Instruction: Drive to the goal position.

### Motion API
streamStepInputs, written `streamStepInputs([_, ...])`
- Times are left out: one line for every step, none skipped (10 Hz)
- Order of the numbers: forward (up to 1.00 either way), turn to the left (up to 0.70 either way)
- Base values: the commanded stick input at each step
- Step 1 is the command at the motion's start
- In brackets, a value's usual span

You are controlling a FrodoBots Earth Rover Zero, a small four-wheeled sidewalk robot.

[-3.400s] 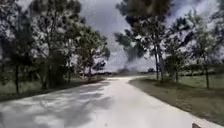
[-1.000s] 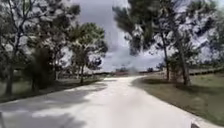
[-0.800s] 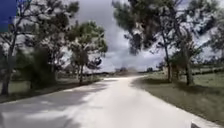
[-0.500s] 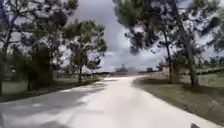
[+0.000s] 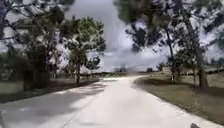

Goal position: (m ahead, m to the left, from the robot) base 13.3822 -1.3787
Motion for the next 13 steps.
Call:
streamStepInputs([0.69,0.01])
streamStepInputs([0.69,0.01])
streamStepInputs([0.69,0.01])
streamStepInputs([0.69,0.01])
streamStepInputs([0.69,-0.09])
streamStepInputs([0.69,-0.14])
streamStepInputs([0.69,-0.06])
streamStepInputs([0.69,0.01])
streamStepInputs([0.69,0.01])
streamStepInputs([0.69,0.01])
streamStepInputs([0.69,-0.07])
streamStepInputs([0.69,-0.14])
streamStepInputs([0.69,-0.08])
